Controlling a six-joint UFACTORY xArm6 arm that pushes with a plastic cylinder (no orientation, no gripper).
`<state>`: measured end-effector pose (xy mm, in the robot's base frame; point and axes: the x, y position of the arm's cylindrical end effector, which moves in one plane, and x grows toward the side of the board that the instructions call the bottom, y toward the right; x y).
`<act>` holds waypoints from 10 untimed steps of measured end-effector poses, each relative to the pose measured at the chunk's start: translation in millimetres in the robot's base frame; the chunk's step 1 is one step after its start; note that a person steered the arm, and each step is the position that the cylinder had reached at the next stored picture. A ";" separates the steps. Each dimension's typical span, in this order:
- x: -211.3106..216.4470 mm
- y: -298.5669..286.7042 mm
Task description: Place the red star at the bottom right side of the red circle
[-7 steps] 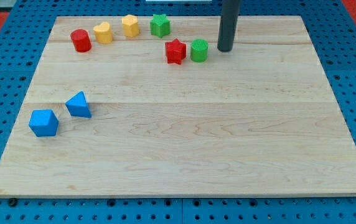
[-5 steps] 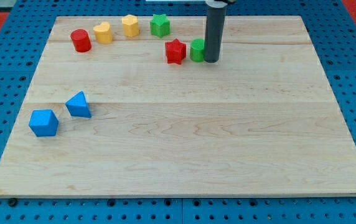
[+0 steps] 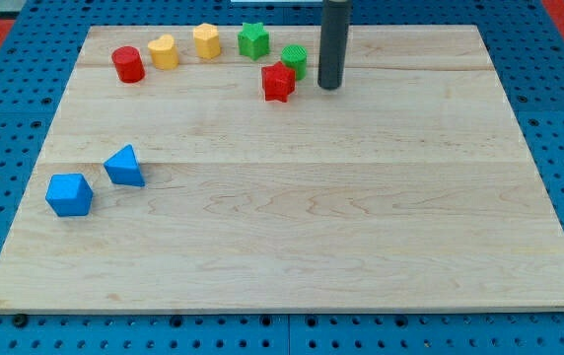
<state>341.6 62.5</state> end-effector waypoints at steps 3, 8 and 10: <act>15.6 -23.1; -48.7 -89.6; -54.7 -89.6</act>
<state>286.9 -27.1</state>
